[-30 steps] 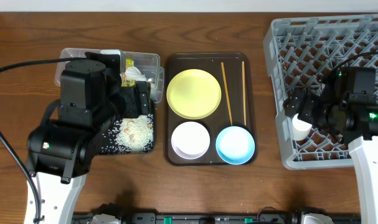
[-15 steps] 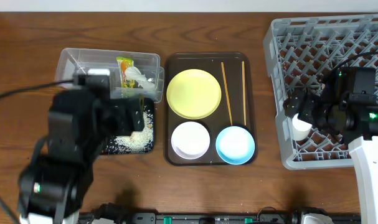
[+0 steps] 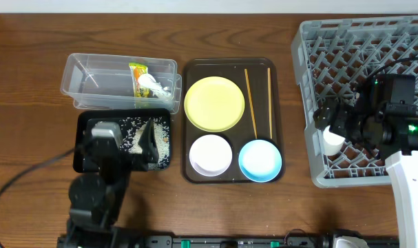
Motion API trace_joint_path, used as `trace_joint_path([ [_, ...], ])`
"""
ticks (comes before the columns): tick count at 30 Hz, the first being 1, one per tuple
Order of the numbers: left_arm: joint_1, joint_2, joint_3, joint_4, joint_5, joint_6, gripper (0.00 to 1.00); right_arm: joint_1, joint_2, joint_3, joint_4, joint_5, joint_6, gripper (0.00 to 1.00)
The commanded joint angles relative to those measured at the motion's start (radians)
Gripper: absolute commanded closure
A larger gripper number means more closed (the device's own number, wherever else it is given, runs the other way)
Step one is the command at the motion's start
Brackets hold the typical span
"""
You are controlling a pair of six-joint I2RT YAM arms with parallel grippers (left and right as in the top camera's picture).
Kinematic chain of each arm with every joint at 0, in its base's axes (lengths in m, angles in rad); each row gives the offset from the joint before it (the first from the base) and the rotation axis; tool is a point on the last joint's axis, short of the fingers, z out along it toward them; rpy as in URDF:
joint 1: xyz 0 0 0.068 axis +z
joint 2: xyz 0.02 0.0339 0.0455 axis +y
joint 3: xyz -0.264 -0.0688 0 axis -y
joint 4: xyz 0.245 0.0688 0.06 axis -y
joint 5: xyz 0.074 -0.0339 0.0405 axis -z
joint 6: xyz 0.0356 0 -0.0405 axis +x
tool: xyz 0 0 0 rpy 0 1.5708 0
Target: Sort waste into correct bins and load items into the dishwasher rack
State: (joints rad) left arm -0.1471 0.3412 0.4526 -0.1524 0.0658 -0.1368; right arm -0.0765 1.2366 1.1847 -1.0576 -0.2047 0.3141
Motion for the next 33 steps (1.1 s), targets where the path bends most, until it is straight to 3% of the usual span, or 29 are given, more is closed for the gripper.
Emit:
trace_joint_path([
  [1,0.021,-0.111,-0.099,0.010,0.032,0.013,0.06,0.012,-0.002,0.012,-0.001,0.006,0.006,0.01],
  [11,0.060,-0.342,-0.328,0.012,0.033,0.013,0.06,0.013,-0.002,0.012,-0.001,0.006,0.007,0.01],
  [17,0.060,-0.340,-0.446,0.101,0.058,0.004,0.06,0.012,-0.002,0.012,-0.001,0.006,0.006,0.01],
  [33,0.060,-0.337,-0.449,0.097,0.058,-0.002,0.06,0.013,-0.002,0.012,-0.001,0.006,0.007,0.01],
])
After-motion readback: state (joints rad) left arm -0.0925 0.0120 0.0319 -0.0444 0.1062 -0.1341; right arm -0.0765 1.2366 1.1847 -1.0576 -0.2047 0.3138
